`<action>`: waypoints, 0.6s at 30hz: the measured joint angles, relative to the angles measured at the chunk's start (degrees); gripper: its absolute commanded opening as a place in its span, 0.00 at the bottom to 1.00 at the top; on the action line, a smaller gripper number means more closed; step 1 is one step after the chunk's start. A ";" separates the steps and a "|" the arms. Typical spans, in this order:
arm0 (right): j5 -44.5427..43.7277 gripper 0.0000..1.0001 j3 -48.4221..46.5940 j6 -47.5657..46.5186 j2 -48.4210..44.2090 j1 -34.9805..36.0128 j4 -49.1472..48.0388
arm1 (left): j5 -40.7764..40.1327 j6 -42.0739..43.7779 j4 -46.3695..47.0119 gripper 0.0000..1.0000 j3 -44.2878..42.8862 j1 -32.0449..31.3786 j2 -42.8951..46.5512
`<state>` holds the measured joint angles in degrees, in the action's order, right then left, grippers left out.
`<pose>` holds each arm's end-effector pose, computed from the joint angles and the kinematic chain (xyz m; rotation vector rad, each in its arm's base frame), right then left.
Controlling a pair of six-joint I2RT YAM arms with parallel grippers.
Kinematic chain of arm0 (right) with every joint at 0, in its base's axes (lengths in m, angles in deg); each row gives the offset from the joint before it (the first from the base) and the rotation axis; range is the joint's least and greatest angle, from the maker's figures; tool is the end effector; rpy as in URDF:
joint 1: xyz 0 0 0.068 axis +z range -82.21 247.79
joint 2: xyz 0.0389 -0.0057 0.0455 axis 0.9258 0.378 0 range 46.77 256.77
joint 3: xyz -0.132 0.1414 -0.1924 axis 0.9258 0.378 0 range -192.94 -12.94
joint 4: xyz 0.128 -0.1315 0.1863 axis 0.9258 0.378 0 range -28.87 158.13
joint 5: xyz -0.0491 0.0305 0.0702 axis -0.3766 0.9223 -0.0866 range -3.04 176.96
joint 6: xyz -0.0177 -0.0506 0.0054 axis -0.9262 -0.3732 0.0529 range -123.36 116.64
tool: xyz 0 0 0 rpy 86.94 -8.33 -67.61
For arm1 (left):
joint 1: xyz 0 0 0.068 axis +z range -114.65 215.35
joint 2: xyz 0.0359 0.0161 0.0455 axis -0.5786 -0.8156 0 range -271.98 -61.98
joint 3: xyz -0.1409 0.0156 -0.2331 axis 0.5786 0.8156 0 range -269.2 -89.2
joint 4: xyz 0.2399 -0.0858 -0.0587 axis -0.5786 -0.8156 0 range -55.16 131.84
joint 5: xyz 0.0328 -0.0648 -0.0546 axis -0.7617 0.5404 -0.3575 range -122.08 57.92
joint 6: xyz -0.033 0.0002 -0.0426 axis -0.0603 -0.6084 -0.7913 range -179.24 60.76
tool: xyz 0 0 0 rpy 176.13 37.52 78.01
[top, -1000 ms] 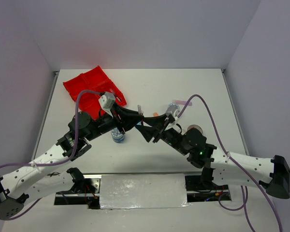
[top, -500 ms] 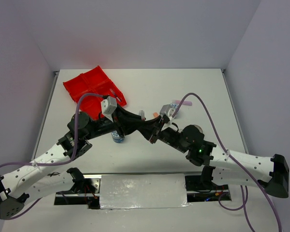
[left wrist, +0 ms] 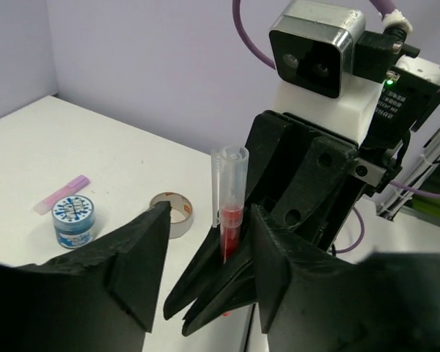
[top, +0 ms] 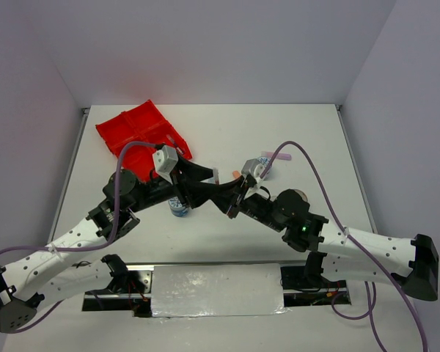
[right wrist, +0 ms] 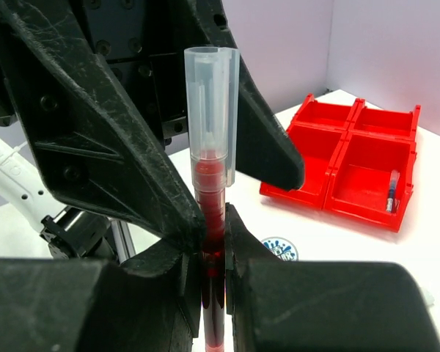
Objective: Sort the stationery into containers
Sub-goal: Close the pen cap on the pen.
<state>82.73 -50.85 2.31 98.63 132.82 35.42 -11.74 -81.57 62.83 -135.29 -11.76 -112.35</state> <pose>0.0937 0.1950 0.3427 -0.6537 1.2787 0.9777 0.1291 -0.1572 0.3892 0.6157 1.2654 -1.2492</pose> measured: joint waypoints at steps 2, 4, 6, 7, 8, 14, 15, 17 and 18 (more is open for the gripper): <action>0.02 0.00 0.00 0.00 0.00 0.00 0.17 | -0.63 -0.02 -0.15 0.67 0.00 0.00 0.00; -0.04 0.00 0.00 -0.02 -0.04 0.00 0.26 | -1.03 0.07 -0.22 0.69 0.00 0.00 0.02; -0.07 0.00 0.00 -0.02 -0.04 0.00 0.50 | -1.70 0.09 -0.44 0.74 0.00 0.00 0.15; -0.13 0.00 0.00 -0.02 -0.02 0.00 0.55 | -2.03 0.13 -0.79 0.77 0.00 0.00 0.48; -0.22 0.00 0.00 -0.02 0.04 0.00 0.55 | -2.40 0.13 -1.20 0.78 0.00 -0.02 0.85; -1.14 0.00 0.00 -0.02 0.87 0.00 0.61 | -4.76 0.13 -1.77 0.80 -0.31 -0.02 3.54; -1.14 0.00 0.00 -0.02 1.05 0.00 0.72 | -5.09 0.15 -1.77 0.80 -0.59 -0.02 3.69; -1.11 0.00 0.00 -0.02 1.38 0.00 0.96 | -5.40 0.11 -1.81 0.77 -1.64 -0.02 3.67; -1.14 0.00 -0.02 -0.02 1.60 0.00 0.94 | -5.44 0.11 -1.79 0.76 -2.16 -0.02 3.58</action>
<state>81.59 -50.87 2.29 100.23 132.82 36.36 -17.19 -81.46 61.04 -137.45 -11.78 -108.77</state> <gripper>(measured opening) 0.184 0.780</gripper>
